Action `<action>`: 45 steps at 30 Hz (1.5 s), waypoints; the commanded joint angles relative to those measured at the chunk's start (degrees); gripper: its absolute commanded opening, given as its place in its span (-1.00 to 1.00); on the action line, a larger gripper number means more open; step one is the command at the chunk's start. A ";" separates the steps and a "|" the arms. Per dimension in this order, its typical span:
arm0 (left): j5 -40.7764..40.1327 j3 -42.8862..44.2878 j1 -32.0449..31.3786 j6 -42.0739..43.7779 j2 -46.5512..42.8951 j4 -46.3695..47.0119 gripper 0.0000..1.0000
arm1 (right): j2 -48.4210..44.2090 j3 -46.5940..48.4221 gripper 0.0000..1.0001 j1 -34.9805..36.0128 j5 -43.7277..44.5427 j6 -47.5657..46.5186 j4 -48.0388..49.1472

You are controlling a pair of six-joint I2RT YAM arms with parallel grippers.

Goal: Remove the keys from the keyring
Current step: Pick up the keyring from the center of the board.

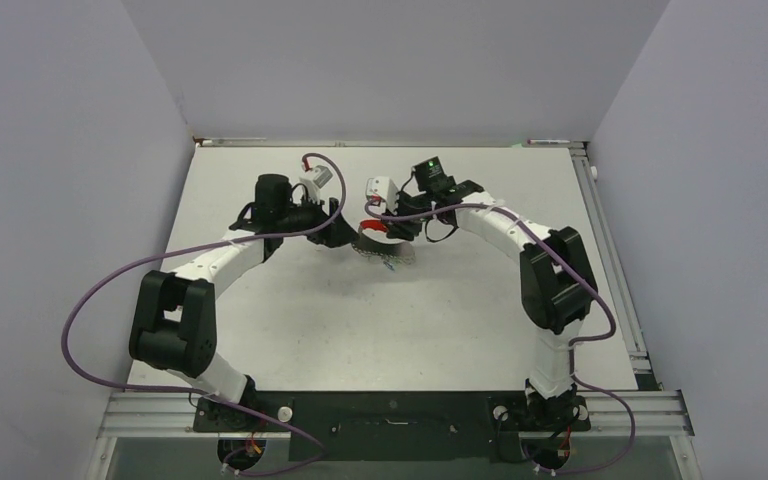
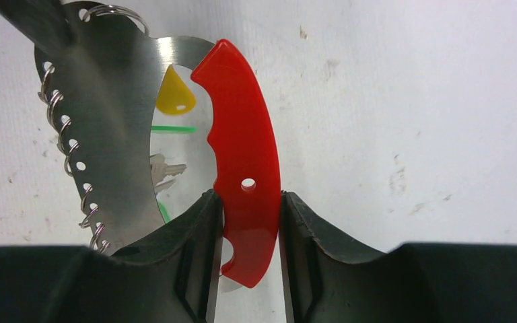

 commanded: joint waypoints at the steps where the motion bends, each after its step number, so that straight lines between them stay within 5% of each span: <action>1: 4.50 2.68 0.57 -3.57 -2.06 0.35 0.36 | -5.77 2.37 -0.77 3.69 5.62 -2.61 0.00; 7: 11.12 1.04 0.64 -9.95 -0.99 6.18 0.21 | -6.14 5.28 -0.76 7.15 8.68 -3.62 -3.55; 17: 15.24 -1.35 2.61 -16.40 -1.00 11.98 -0.99 | -6.14 10.31 -0.75 8.23 8.33 -3.17 -7.56; 19: 15.45 -1.46 3.08 -16.81 -1.21 12.35 -1.00 | -6.08 10.81 -0.72 8.19 7.39 -2.71 -7.91; 23: 15.62 -2.71 3.73 -17.32 -2.68 14.65 -1.00 | -5.79 12.48 -0.20 7.18 4.60 -0.29 -9.02; 26: 15.27 -4.02 4.24 -16.82 -4.27 16.28 -1.00 | -5.63 13.69 0.60 4.27 -0.95 4.30 -8.90; 29: 16.37 -4.46 4.30 -15.77 -5.44 16.98 -1.00 | -4.82 14.43 0.97 0.22 -10.57 9.55 -8.84; 37: 22.73 -4.70 3.85 -15.02 -7.58 20.53 -1.00 | -0.13 15.40 0.86 -2.01 -29.88 13.59 -14.65; 45: 24.58 -5.00 2.77 -11.08 -10.29 18.38 -1.00 | 4.55 20.77 0.50 1.22 -34.42 -3.16 -36.79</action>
